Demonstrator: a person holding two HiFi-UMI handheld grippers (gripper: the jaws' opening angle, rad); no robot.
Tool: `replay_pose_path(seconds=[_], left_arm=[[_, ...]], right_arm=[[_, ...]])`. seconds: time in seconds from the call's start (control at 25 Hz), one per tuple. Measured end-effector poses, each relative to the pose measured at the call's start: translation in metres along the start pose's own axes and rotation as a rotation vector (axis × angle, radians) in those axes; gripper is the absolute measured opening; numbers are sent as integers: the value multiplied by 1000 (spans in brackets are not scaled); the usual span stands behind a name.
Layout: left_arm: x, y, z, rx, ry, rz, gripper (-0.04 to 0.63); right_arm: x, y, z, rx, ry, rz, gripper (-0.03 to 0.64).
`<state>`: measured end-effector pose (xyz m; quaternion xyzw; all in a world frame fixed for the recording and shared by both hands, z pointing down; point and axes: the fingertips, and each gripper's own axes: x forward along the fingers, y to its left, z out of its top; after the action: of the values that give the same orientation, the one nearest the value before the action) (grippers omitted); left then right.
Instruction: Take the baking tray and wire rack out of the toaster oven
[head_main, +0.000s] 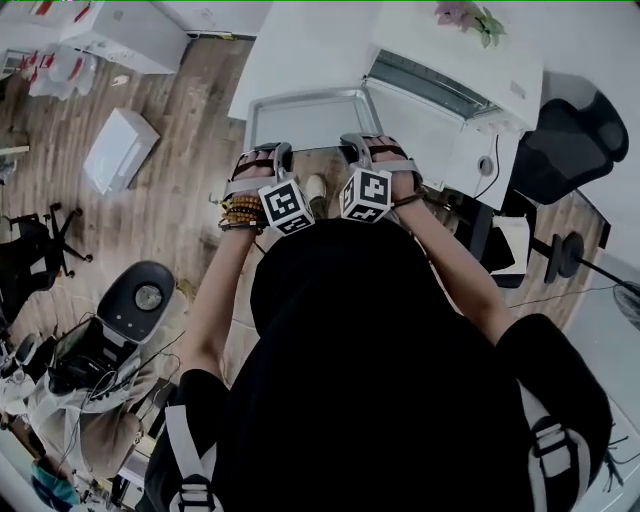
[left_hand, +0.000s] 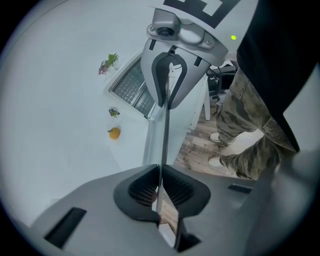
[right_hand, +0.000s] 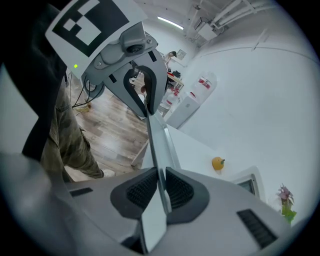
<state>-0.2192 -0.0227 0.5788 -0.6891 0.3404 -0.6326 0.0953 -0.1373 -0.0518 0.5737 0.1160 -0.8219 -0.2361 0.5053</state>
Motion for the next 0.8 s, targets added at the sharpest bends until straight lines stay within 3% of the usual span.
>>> replay_pose_path(seconds=[0.44, 0.8], left_arm=[[19, 9, -49, -62, 34, -1, 44], [48, 17, -61, -71, 12, -43, 43]], right_arm=[[40, -1, 37, -81, -5, 35, 66], [79, -9, 36, -97, 46, 69, 66]])
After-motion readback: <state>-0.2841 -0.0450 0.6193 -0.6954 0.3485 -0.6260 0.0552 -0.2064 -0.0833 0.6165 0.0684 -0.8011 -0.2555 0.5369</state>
